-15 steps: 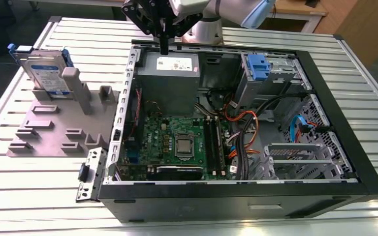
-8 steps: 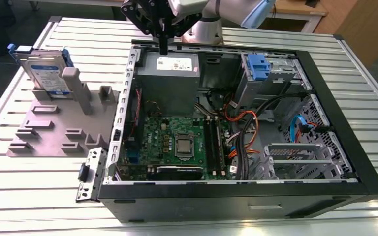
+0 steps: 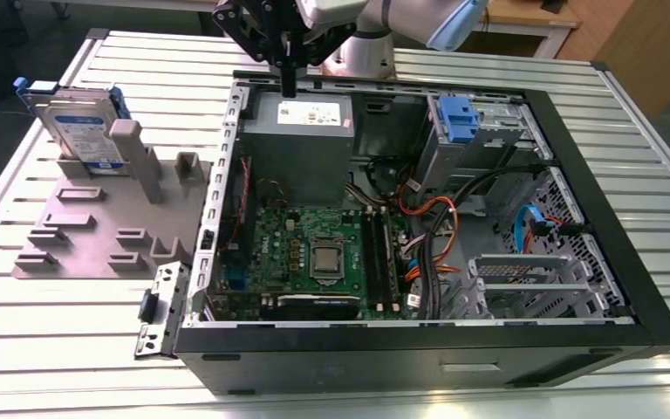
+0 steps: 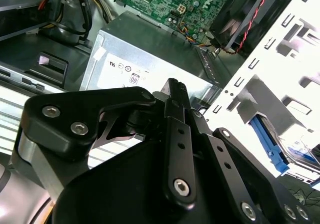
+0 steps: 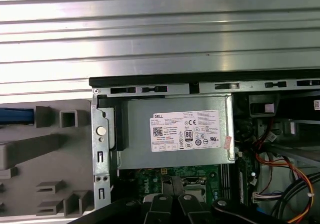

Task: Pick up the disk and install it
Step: 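Reach for the disk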

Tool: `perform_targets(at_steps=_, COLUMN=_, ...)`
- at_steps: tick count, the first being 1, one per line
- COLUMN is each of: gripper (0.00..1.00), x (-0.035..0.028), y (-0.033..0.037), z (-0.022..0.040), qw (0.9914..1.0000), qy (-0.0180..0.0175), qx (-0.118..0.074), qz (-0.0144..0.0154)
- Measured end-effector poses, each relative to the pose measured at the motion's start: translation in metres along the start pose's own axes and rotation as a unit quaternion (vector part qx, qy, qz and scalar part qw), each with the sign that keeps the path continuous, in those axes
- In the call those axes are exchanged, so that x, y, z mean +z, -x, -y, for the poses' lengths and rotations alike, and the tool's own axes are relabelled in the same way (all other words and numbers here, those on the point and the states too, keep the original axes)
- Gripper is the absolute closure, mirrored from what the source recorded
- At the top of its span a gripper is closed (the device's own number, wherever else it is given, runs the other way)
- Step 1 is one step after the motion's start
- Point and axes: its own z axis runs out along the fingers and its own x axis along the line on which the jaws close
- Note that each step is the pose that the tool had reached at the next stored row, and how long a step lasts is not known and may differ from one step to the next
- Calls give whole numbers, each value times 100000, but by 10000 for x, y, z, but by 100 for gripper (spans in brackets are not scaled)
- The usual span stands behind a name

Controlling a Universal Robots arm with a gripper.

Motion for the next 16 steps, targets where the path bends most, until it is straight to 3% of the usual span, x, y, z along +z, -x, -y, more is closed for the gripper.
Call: perform_targets(at_steps=16, gripper=89, x=1, y=-47, z=4, qw=100000, qy=-1, qx=-4, qz=-1)
